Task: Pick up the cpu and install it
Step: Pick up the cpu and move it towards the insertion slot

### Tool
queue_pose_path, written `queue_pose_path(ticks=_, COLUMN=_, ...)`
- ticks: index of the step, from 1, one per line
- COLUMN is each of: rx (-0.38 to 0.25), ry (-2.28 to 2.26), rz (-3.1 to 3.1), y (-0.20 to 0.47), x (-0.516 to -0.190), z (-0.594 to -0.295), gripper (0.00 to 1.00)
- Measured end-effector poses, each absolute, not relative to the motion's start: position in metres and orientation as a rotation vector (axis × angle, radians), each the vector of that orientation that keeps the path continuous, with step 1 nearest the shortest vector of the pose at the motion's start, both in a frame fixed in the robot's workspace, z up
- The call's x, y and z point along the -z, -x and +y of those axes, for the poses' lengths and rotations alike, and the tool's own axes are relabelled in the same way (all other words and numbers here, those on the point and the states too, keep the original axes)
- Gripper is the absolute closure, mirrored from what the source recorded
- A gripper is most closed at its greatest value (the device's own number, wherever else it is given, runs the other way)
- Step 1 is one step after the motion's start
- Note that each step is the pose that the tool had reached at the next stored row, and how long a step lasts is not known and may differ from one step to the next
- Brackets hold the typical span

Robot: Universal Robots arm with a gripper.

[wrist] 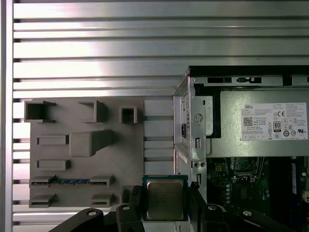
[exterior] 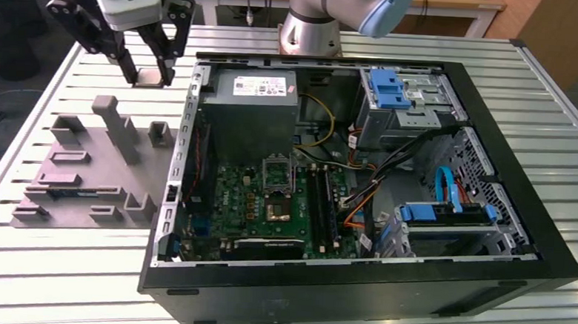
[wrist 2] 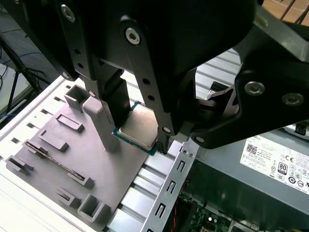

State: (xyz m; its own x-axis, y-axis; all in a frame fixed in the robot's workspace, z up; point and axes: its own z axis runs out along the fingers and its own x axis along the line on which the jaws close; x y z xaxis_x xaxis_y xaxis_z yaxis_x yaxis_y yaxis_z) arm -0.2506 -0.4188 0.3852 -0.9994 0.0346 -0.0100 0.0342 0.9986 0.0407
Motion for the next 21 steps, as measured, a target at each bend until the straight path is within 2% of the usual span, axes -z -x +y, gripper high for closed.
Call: queue_pose_path(ticks=21, rx=-0.063, ry=-0.054, rz=3.13, y=0.2412, x=-0.3852, z=-0.4188, gripper=0.53)
